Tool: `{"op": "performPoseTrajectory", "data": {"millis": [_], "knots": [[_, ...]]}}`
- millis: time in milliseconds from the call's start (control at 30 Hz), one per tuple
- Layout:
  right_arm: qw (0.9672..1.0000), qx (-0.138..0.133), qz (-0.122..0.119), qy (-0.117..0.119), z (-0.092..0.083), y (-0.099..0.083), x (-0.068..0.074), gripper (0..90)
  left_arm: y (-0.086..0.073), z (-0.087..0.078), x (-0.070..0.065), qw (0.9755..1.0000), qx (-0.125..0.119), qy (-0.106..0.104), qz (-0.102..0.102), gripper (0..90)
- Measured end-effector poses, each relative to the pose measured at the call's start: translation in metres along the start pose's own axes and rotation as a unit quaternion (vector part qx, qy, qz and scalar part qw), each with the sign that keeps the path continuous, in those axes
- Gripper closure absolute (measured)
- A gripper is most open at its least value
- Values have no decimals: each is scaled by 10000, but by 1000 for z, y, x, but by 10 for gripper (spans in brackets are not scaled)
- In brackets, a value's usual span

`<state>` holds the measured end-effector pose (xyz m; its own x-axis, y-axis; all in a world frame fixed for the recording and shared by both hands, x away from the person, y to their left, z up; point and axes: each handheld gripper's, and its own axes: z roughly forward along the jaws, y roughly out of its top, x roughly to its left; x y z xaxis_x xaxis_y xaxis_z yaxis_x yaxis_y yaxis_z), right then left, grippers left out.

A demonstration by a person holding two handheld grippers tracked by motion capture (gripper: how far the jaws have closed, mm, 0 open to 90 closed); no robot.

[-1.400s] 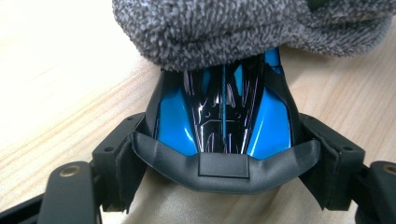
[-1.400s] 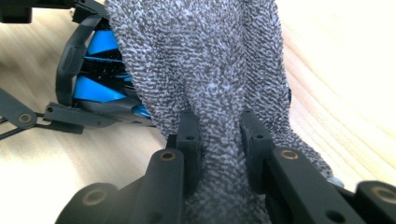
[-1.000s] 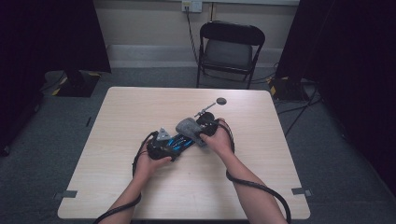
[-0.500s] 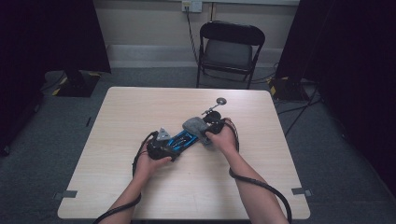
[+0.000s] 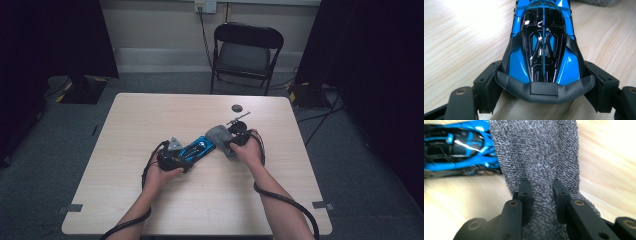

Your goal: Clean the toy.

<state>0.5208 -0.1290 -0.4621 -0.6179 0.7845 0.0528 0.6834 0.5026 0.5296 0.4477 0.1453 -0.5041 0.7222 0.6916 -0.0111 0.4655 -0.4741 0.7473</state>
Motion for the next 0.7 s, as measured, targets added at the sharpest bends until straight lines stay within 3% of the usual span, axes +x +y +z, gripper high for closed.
{"op": "performPoseTrajectory", "data": {"millis": [267,433,533,700], "knots": [[9999,-63,80,46,-9,-18,-11,736,0,-1,0,10000,-3,55,19,239],[10000,-60,-13,-8,-17,-23,-16,736,-2,-3,-1,9998,11,-6,-199,208],[10000,-88,-30,4,-20,-26,-17,735,-5,-9,1,9996,-25,90,-255,153],[9998,-173,-5,12,-26,-31,-19,735,-3,-25,0,9996,-48,92,-267,160]]}}
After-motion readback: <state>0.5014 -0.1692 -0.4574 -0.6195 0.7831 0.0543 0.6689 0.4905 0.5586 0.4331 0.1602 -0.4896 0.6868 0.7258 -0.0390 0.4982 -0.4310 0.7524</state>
